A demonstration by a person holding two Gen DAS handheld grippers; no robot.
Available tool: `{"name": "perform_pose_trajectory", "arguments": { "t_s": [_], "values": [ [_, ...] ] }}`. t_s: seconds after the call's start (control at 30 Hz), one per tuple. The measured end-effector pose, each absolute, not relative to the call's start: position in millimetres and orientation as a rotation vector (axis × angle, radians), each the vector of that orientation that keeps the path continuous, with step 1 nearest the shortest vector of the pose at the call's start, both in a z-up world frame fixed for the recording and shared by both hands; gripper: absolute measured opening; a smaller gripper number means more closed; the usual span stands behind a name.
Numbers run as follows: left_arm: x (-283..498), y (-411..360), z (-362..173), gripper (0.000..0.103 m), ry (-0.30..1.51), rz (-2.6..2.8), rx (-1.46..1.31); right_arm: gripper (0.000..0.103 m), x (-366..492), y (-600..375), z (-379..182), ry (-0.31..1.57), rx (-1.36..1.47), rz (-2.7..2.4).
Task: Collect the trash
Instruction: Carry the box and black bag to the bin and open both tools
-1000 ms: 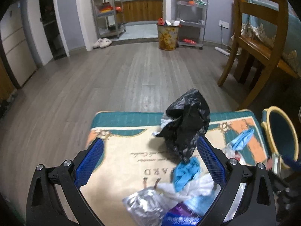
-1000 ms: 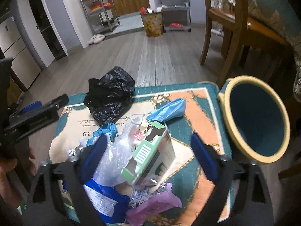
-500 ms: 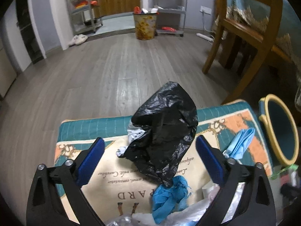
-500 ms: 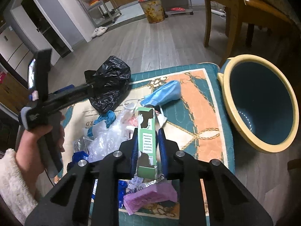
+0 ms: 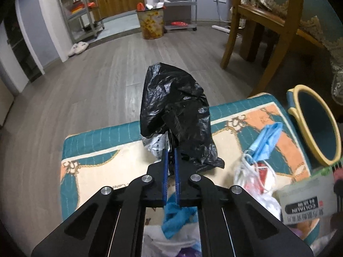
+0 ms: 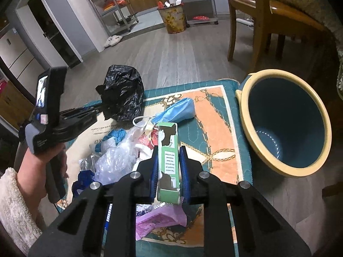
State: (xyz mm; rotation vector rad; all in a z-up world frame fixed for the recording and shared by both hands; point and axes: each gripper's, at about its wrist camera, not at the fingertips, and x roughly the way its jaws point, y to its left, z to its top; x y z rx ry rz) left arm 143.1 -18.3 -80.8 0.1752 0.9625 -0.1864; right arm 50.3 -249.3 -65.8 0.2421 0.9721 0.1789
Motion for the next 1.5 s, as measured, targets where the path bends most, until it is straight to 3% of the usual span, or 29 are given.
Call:
{"name": "perform_pose_trajectory", "arguments": {
  "t_s": [0.33,0.53,0.77,1.13,1.2,1.27,1.33,1.5],
  "values": [
    [109,-33,-20,0.006,0.869,-0.216,0.112,0.017,45,-297,-24,0.881,0.325,0.145],
    [93,-90,6,0.007,0.799,-0.305,0.134,0.017,50,-362,2,0.788,0.365,0.075],
    [85,-166,-6,0.007,0.804,-0.462,0.179,0.017,57,-440,-11,0.753,0.433,-0.061],
    [84,-269,-66,0.007,0.929,-0.603,0.214,0.019,66,-500,-71,0.868,0.499,-0.229],
    [85,-275,-68,0.017,0.929,-0.61,0.21,0.02,65,-501,-74,0.869,0.502,-0.23],
    [84,-279,-68,0.049,0.931,-0.605,0.213,0.025,65,-500,-75,0.871,0.471,-0.233],
    [83,-275,-62,0.064,0.912,-0.606,0.194,0.041,65,-498,-74,0.864,0.469,-0.24],
    [82,-257,-48,0.067,0.889,-0.573,0.18,0.055,67,-487,-64,0.842,0.443,-0.218]
  ]
}}
